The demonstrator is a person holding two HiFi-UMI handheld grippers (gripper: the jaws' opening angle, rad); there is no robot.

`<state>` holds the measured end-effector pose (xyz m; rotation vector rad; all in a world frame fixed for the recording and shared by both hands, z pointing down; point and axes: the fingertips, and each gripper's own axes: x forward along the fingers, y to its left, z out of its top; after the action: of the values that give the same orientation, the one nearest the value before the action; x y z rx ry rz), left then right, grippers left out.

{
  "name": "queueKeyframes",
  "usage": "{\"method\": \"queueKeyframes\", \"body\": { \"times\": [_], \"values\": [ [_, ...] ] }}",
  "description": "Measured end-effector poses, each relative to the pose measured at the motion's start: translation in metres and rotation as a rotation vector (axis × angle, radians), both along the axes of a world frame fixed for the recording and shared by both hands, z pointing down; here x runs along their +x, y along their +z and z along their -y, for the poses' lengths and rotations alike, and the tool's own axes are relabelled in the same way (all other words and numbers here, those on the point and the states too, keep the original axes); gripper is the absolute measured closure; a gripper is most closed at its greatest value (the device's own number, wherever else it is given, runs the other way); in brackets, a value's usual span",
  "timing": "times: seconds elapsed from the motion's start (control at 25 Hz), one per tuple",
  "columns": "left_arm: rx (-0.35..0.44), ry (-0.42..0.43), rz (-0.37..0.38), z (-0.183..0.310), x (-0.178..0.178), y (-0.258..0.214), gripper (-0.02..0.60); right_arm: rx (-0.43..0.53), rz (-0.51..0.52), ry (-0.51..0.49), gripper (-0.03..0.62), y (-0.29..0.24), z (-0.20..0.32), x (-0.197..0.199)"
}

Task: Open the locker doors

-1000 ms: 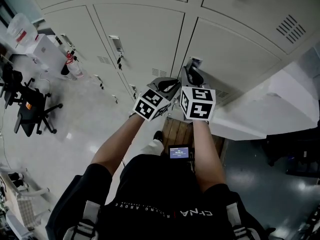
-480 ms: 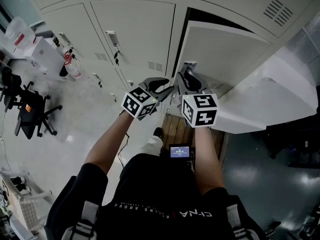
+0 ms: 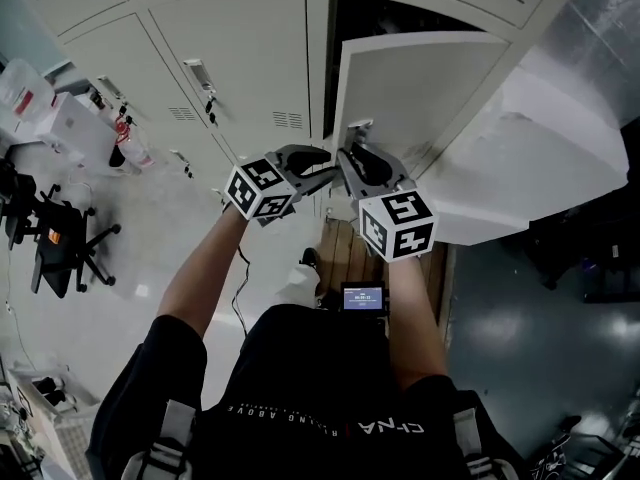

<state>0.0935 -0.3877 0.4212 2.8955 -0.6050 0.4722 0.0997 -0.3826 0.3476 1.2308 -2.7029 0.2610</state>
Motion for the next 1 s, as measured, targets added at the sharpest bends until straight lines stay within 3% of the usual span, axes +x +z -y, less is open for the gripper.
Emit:
{"method": "queueKeyframes", "body": {
  "times": [0.44, 0.64, 0.8, 1.0],
  "values": [
    [0.009, 0.179, 0.05, -0.024, 0.019, 0.0, 0.479, 0.021, 0.015, 0.026, 0.516, 0.0, -0.022, 0.016],
    [0.0, 0.337, 0.05, -0.035, 0.025, -0.001, 0.48, 0.041, -0.03, 0.073, 0.516, -0.002, -0.032, 0.022],
    [0.031, 0.515, 0.048, -0.047, 0.031, -0.002, 0.48, 0.072, -0.022, 0.164, 0.516, -0.004, -0.042, 0.029],
    [0.07, 0.603, -0.019, -0.054, 0.038, -0.002, 0.488, 0.118, -0.027, 0.327, 0.519, -0.003, -0.049, 0.035]
  ]
}}
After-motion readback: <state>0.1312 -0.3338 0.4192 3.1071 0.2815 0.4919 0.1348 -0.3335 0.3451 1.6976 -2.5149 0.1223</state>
